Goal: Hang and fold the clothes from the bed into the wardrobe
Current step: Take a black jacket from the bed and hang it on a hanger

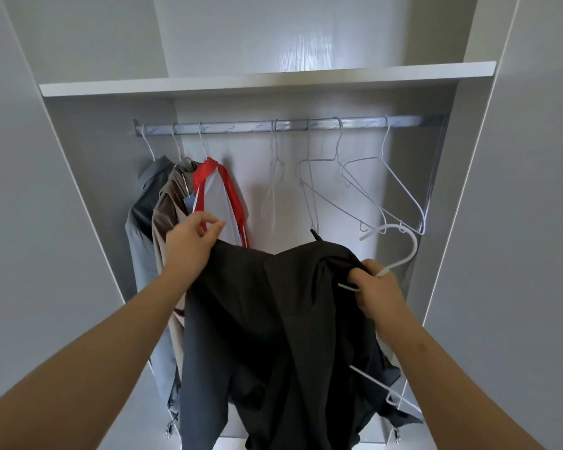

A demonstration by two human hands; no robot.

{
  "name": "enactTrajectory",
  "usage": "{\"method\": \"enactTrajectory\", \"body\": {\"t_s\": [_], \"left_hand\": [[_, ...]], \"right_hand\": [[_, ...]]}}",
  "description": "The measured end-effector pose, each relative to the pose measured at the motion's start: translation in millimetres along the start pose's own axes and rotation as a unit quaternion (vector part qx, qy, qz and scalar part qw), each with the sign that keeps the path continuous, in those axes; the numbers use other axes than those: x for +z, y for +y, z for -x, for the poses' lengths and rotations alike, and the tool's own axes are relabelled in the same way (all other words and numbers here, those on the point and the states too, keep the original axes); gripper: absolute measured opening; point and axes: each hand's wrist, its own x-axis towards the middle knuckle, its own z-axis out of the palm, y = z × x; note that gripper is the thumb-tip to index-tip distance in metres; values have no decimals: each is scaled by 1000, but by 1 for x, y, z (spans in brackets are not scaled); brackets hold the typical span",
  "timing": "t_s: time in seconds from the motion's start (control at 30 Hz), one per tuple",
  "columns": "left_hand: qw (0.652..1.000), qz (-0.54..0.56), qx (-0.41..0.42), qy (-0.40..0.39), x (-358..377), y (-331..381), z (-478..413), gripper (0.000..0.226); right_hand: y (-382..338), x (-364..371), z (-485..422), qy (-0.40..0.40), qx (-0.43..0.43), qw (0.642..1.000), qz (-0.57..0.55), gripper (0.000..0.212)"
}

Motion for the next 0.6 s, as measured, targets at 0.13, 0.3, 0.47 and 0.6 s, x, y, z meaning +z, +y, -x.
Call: {"method": "enactTrajectory", "body": {"t_s": [0.13, 0.3, 0.47, 0.6], "left_hand": [[996, -93, -7, -7, -6, 3, -19, 17], [973, -77, 123, -178, 2, 38, 8, 24], [909, -59, 190, -366, 9, 64, 43, 54], [908, -111, 208, -347, 9, 68, 49, 47]], "right_hand": [[-17, -1, 2, -79, -40, 996, 20, 28], [-20, 12, 0, -29, 4, 999, -25, 22], [-16, 24, -1, -2, 14, 998, -54, 24], [-18, 25, -1, -10, -27, 999, -22, 22]]}}
